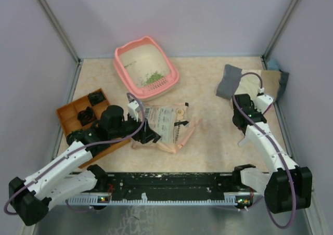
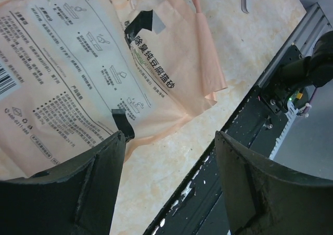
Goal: Fill the litter box with clean litter
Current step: Place the spatula at the center of the board.
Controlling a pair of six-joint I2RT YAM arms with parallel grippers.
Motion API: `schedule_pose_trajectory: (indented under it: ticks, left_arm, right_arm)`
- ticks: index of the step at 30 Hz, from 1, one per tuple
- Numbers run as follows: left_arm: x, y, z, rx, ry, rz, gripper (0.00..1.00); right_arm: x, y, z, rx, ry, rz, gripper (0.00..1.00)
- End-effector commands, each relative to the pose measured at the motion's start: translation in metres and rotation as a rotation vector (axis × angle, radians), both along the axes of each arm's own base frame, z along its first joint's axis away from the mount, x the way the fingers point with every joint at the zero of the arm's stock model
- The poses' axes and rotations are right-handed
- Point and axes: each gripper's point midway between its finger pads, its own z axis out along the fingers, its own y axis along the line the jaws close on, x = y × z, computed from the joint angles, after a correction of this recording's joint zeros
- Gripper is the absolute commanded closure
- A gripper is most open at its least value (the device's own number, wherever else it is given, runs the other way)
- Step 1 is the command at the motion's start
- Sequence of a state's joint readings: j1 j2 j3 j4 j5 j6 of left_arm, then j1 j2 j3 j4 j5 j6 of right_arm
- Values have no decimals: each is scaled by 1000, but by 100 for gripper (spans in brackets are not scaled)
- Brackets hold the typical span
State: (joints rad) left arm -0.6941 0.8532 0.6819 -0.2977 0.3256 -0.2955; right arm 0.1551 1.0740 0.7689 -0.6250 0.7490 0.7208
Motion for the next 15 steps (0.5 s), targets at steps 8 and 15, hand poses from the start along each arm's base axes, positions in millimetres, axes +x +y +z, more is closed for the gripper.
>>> schedule_pose_trajectory:
  ticks: [8,15]
  left_arm:
    - [-2,-30,18,-3,-61,-25,26]
    - [-5,-37,17,-4,-61,-32,26]
  right_arm:
    - [-2,1,-36,97,-65,-110,100]
    - [-1,13,-70,179,-29,-116,100]
